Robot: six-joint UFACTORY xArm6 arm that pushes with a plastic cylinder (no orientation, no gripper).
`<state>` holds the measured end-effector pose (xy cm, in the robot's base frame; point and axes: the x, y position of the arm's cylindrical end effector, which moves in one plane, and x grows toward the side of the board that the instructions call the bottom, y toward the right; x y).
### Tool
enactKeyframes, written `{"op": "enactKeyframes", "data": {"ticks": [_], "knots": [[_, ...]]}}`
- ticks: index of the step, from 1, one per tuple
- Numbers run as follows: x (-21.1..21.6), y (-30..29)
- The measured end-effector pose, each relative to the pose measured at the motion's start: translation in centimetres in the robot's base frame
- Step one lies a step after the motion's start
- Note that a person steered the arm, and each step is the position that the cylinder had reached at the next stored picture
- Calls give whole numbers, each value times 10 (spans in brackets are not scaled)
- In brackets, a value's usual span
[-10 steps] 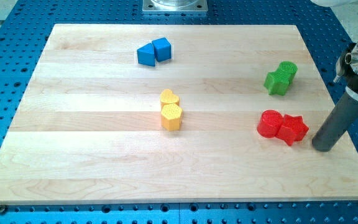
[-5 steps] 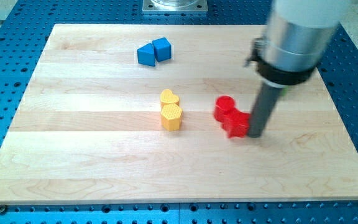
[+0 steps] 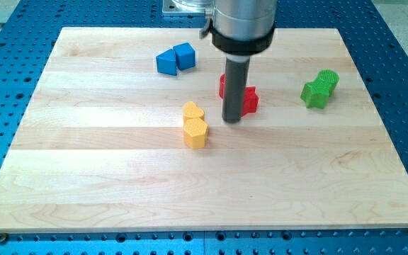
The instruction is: Slide both the red blocks to the right side of the blue blocks
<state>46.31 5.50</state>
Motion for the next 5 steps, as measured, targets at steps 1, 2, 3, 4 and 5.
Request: {"op": "enactKeyframes", "data": {"ticks": [1, 2, 3, 4, 5], "knots": [[20, 29], [-32, 19], [-58, -2], [-41, 21], [-43, 25]]}}
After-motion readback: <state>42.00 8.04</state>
